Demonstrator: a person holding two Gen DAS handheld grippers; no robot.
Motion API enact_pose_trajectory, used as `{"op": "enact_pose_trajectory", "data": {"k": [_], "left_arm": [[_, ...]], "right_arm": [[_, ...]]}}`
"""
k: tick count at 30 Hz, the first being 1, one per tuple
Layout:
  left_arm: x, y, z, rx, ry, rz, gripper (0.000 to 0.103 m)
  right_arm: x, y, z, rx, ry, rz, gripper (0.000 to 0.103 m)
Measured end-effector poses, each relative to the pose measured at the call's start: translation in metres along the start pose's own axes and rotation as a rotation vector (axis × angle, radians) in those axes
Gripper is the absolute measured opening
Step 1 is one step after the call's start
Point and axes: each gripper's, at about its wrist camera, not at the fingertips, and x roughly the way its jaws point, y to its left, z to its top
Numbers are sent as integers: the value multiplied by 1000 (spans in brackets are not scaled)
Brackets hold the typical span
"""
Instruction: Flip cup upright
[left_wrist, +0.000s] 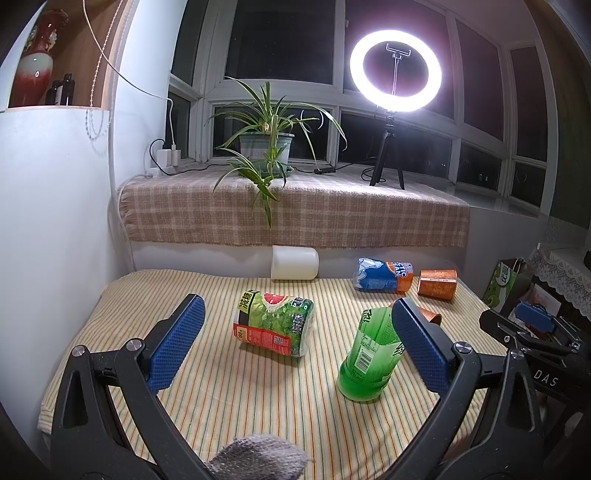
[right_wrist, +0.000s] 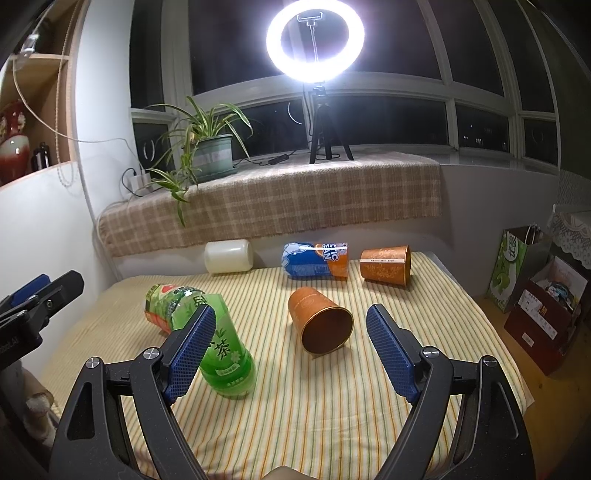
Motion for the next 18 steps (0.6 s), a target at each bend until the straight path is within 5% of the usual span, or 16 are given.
{"op": "enact_pose_trajectory", "data": {"k": [18], "left_arm": [[3,3,-5,0,7,7,103]], "right_arm": [[6,-2,-2,2,17,6,84]]}}
